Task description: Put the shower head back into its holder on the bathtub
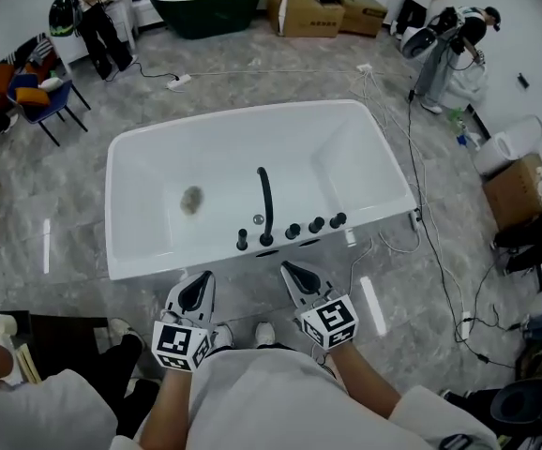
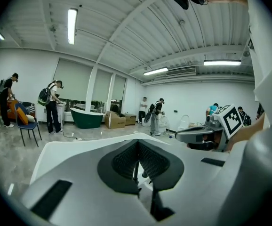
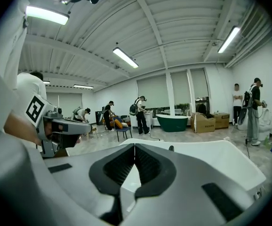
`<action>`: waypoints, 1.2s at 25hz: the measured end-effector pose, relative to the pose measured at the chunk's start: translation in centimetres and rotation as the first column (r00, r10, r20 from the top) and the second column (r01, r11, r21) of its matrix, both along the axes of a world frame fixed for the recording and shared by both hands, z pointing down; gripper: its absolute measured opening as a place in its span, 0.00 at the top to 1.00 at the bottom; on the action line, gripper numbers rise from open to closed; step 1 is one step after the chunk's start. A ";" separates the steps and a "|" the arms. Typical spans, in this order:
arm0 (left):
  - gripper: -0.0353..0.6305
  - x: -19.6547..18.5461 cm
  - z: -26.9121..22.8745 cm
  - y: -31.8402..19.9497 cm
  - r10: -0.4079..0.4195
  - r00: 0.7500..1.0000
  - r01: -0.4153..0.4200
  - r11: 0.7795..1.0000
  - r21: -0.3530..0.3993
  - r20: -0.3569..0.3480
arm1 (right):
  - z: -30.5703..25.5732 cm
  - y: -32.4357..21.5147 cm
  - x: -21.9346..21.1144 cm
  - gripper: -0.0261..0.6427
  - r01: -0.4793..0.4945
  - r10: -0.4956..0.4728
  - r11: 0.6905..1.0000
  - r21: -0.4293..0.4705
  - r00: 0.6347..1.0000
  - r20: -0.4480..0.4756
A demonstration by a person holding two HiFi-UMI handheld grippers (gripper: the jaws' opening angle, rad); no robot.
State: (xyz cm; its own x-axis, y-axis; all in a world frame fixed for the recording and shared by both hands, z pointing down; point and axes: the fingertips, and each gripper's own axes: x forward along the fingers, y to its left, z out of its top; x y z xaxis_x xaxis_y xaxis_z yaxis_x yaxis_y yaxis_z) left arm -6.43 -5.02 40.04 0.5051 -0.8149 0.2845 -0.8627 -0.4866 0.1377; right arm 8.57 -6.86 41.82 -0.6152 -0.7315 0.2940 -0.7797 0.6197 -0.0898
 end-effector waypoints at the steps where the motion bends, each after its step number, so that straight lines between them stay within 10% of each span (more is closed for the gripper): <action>1: 0.93 -0.4 -0.2 0.0 0.008 1.000 -0.008 1.000 0.003 0.002 | -0.7 0.1 -0.1 0.93 -0.009 0.009 1.000 0.010 1.000 0.004; 30: 0.93 -4.5 -1.5 -2.6 0.079 0.997 -0.078 0.996 0.034 -0.007 | -5.0 0.9 -1.1 0.93 -0.146 0.144 0.987 0.071 0.989 0.037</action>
State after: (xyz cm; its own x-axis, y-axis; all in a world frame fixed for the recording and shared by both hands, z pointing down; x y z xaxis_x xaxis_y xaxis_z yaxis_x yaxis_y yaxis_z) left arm -10.90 -7.58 38.55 0.5701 -0.7817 0.2528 -0.8205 -0.5573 0.1272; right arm 7.44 -5.98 36.87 -0.5093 -0.8324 0.2186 -0.8592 0.5061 -0.0747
